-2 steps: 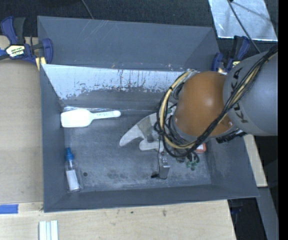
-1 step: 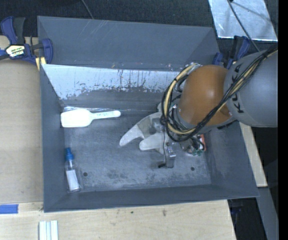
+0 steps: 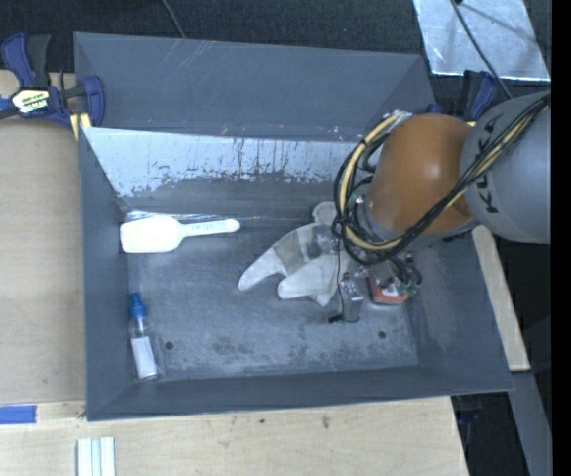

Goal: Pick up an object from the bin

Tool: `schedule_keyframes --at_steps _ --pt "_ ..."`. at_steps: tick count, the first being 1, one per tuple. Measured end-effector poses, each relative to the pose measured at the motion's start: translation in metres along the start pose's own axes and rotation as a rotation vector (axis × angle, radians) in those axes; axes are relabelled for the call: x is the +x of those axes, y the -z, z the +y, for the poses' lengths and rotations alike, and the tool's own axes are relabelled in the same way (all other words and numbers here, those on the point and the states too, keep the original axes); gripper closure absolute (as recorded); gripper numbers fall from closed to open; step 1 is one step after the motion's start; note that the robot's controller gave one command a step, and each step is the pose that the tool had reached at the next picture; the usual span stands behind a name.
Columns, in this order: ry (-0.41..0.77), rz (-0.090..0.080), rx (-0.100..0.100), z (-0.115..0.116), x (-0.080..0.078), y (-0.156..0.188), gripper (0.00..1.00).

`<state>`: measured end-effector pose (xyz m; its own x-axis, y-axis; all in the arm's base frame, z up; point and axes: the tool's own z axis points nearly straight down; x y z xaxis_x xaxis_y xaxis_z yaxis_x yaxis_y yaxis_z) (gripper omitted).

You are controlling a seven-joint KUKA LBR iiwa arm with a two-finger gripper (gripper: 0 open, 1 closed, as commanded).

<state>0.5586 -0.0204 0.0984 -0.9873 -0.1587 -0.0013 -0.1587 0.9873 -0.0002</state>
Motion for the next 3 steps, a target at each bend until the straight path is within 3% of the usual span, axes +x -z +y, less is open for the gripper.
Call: schedule_keyframes --at_steps 1,2,3 --pt "0.139 -0.004 0.001 0.004 -0.002 0.015 0.0" --pt "0.291 -0.004 0.002 0.013 -0.059 -0.027 0.0" --pt "0.453 -0.012 0.0 0.002 -0.072 -0.024 1.0"
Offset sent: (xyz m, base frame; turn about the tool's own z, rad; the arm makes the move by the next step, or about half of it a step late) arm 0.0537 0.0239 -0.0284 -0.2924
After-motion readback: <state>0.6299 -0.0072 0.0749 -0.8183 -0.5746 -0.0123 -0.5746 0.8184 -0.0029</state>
